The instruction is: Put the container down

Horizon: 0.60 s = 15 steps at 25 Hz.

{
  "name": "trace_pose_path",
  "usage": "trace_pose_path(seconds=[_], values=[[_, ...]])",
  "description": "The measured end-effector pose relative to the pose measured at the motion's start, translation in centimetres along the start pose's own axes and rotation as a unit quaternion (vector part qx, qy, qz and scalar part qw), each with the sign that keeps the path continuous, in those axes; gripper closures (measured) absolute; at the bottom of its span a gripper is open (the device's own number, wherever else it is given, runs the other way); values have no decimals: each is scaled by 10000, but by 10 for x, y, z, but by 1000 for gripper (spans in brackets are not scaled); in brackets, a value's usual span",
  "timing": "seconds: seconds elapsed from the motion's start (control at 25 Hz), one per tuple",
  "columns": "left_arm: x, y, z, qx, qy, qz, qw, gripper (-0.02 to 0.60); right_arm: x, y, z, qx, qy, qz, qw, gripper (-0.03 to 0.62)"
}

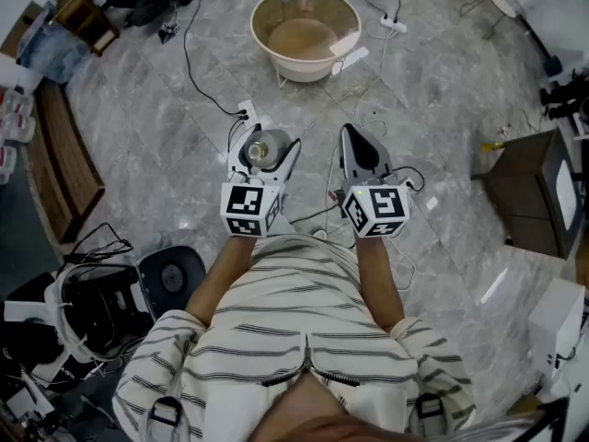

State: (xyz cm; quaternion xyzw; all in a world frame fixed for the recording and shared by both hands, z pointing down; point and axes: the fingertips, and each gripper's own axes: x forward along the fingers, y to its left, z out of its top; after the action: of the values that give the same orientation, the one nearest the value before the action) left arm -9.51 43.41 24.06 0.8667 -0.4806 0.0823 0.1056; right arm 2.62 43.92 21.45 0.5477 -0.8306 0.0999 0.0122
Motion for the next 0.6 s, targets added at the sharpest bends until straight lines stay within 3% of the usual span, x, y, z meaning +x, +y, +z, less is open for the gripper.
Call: trace_pose_path(seconds=[0.16,0.6], values=[[-3,4,-3,42,18,-23,10000,250,-1,5,-1,115,-113,23,9999,586],[2,72,7,158,-12,-238,9996,250,48,35,6,93,-304,-302,9990,586]])
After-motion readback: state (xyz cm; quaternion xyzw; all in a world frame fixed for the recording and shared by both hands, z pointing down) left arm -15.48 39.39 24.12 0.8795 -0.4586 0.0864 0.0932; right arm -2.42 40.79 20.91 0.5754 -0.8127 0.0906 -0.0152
